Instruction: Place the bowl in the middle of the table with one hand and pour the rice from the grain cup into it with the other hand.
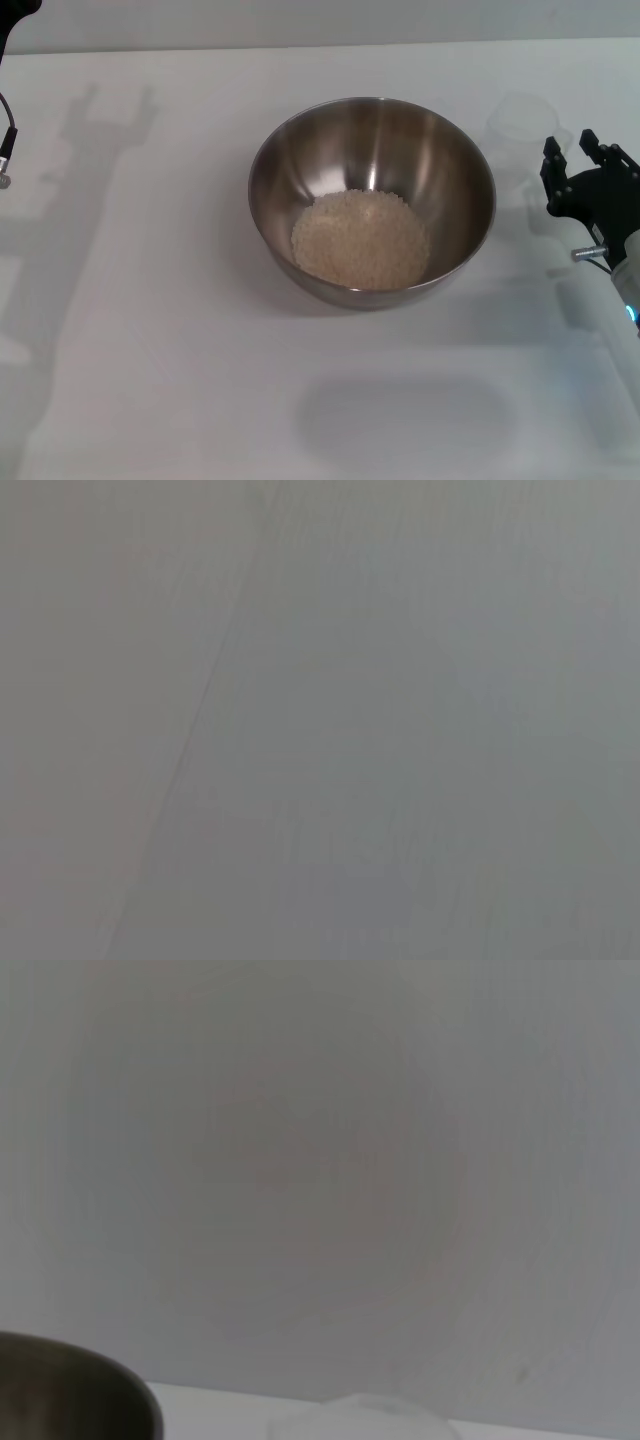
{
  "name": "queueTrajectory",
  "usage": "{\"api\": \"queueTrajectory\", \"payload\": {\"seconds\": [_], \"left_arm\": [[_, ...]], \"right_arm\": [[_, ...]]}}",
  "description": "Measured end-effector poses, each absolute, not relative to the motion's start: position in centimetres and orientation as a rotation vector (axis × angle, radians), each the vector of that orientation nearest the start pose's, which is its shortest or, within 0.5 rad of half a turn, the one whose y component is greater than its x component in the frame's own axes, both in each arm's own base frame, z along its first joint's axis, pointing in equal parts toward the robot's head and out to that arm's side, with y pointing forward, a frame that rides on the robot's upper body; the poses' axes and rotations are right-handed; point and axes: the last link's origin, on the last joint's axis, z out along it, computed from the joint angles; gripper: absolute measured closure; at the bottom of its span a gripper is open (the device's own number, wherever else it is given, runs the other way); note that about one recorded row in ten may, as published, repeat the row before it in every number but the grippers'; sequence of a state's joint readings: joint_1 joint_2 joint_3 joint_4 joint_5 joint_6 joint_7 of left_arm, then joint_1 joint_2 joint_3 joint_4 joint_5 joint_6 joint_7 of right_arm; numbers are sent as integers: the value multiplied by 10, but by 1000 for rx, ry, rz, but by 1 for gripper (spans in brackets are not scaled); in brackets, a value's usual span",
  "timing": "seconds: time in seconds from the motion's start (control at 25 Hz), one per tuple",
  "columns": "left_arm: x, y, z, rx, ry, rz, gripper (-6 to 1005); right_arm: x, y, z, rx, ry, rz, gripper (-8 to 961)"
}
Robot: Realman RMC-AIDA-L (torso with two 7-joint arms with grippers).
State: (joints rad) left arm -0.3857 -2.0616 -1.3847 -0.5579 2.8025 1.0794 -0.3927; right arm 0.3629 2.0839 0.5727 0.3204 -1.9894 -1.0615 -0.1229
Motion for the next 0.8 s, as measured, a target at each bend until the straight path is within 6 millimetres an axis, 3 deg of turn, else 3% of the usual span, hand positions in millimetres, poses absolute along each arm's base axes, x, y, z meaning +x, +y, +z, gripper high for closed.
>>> {"api": "queueTrajectory", "payload": {"seconds": [0.28, 0.44, 0.8], "left_arm": [[-253, 375, 34, -1471, -530, -1151, 185], [-255, 374, 34, -1471, -534, -1147, 185], [-260, 371, 31, -1474, -538, -1123, 185]], "right_arm": [[324, 279, -49, -1640, 473, 607, 543], [319, 253, -26, -1515, 348, 720, 519], [324, 258, 8, -1400, 259, 773, 506]]}}
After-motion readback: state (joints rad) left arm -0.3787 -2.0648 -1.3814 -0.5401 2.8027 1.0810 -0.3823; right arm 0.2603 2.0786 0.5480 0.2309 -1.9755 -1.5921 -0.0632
